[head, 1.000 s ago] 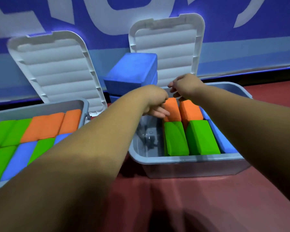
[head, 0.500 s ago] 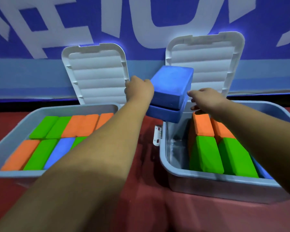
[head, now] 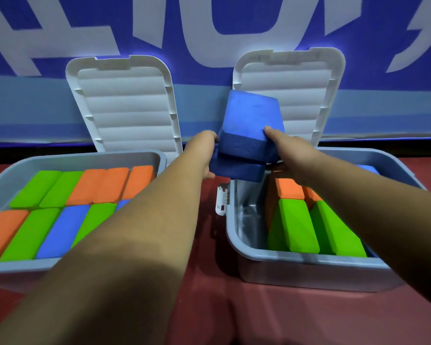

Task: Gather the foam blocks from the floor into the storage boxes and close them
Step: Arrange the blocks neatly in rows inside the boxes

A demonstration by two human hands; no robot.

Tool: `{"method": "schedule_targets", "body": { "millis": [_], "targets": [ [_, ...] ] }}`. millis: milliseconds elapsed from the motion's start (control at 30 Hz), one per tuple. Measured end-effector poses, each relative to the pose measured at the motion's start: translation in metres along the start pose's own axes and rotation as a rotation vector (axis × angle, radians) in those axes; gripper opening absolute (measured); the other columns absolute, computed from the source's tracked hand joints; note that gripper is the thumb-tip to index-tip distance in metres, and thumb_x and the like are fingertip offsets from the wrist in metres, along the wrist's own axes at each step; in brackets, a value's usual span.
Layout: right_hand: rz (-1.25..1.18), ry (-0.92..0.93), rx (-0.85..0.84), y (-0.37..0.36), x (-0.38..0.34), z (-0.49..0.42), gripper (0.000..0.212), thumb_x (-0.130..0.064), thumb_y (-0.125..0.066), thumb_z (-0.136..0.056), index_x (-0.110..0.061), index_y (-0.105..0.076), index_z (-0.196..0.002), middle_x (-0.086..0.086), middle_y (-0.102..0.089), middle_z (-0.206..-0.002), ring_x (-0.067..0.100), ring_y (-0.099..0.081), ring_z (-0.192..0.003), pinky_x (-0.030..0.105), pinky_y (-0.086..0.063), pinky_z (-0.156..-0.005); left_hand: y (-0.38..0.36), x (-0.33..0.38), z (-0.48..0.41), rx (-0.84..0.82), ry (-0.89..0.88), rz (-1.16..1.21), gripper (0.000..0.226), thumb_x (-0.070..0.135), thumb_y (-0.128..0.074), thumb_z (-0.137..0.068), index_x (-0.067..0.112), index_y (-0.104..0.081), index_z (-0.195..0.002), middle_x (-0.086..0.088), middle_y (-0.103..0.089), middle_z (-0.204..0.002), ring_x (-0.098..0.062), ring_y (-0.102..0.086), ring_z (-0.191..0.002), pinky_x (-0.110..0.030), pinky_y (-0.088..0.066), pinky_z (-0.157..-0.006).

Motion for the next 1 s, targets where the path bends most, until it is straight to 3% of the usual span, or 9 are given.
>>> {"method": "schedule_targets", "body": {
  "millis": [167,267,433,500,600,667,800,900,1000],
  "targets": [
    [-0.13,-0.059,0.033,0.025,0.007,0.004,0.064,-0.057,-0.08,-0.075,-0.02,-0.061,-0.124,0.012,-0.062,-0.119,0.038,-0.073,-0.094,0.049,-0.064,-0.078,-0.011,-0.017,0.003,-0.054,0.083,-0.052,0.031,0.032,-0.069,-0.093,0.023,-0.065,-0.123,0.001,-0.069,-0.111,-0.022,-0.064,-0.09,-0.045,-0.06,-0.078],
    [-0.216,-0.084,-0.018,0.032,0.009,0.008,0.054,-0.047,-0.076,-0.084,-0.02,-0.059,-0.128,0.015,-0.062,-0.122,0.04,-0.073,-0.09,0.05,-0.064,-0.072,-0.019,-0.029,-0.002,-0.078,0.133,-0.078,0.044,0.047,-0.075,-0.092,0.022,-0.062,-0.126,-0.001,-0.064,-0.112,-0.022,-0.064,-0.099,-0.046,-0.055,-0.1],
    [-0.388,-0.122,-0.002,0.051,0.009,0.008,0.052,-0.047,-0.073,-0.081,-0.023,-0.057,-0.125,0.016,-0.06,-0.124,0.045,-0.072,-0.096,0.062,-0.058,-0.083,-0.037,-0.018,0.006,-0.148,0.151,-0.099,0.053,0.052,-0.085,-0.08,0.024,-0.066,-0.12,-0.003,-0.067,-0.11,-0.025,-0.067,-0.104,-0.055,-0.049,-0.104],
    [-0.484,-0.128,-0.009,0.058,0.007,0.007,0.047,-0.046,-0.071,-0.082,-0.024,-0.058,-0.122,0.015,-0.063,-0.121,0.042,-0.073,-0.091,0.063,-0.056,-0.087,-0.049,0.0,0.017,-0.202,0.091,-0.106,0.047,0.042,-0.085,-0.083,0.021,-0.063,-0.119,-0.007,-0.064,-0.12,-0.029,-0.065,-0.11,-0.063,-0.05,-0.101],
    [-0.483,-0.111,0.021,0.076,0.006,0.003,0.036,-0.048,-0.067,-0.082,-0.029,-0.059,-0.112,0.012,-0.067,-0.123,0.039,-0.076,-0.093,0.058,-0.052,-0.096,-0.055,0.032,0.03,-0.132,-0.008,-0.151,0.029,0.03,-0.08,-0.086,0.019,-0.062,-0.106,-0.008,-0.068,-0.104,-0.027,-0.069,-0.088,-0.047,-0.061,-0.082],
    [-0.507,-0.105,0.069,0.089,0.007,0.003,0.04,-0.047,-0.07,-0.08,-0.029,-0.057,-0.114,0.012,-0.065,-0.122,0.037,-0.076,-0.093,0.056,-0.056,-0.089,-0.05,0.058,0.038,0.012,-0.131,-0.27,0.024,0.029,-0.073,-0.079,0.017,-0.06,-0.094,-0.007,-0.067,-0.095,-0.027,-0.067,-0.079,-0.041,-0.06,-0.081],
    [-0.539,-0.064,0.154,0.112,0.005,0.002,0.043,-0.042,-0.078,-0.078,-0.024,-0.06,-0.113,0.011,-0.065,-0.117,0.033,-0.071,-0.096,0.051,-0.063,-0.074,-0.044,0.099,0.056,0.226,-0.336,-0.565,0.035,0.036,-0.073,-0.063,0.015,-0.058,-0.086,-0.007,-0.067,-0.097,-0.027,-0.068,-0.088,-0.038,-0.06,-0.085],
    [-0.502,-0.013,0.256,0.132,0.005,0.001,0.043,-0.037,-0.083,-0.075,-0.019,-0.061,-0.107,0.014,-0.066,-0.119,0.037,-0.072,-0.096,0.056,-0.063,-0.073,-0.051,0.125,0.069,0.292,-0.476,-0.799,0.031,0.042,-0.07,-0.074,0.016,-0.056,-0.08,0.001,-0.059,-0.082,-0.017,-0.057,-0.069,-0.028,-0.041,-0.055],
    [-0.491,0.012,0.326,0.147,0.006,0.002,0.052,-0.038,-0.084,-0.074,-0.014,-0.061,-0.114,0.014,-0.064,-0.117,0.037,-0.071,-0.096,0.056,-0.063,-0.07,-0.068,0.135,0.081,0.282,-0.574,-0.951,0.033,0.048,-0.064,-0.07,0.017,-0.054,-0.074,0.001,-0.054,-0.074,-0.018,-0.051,-0.061,-0.029,-0.031,-0.051]
  ]
}}
Point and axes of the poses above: each hand's wrist, its own z-axis away from the middle knuckle, its own y-axis out of the back of the hand, x = y × z, the point moved 8 cm from there along -z, towards the middle knuckle
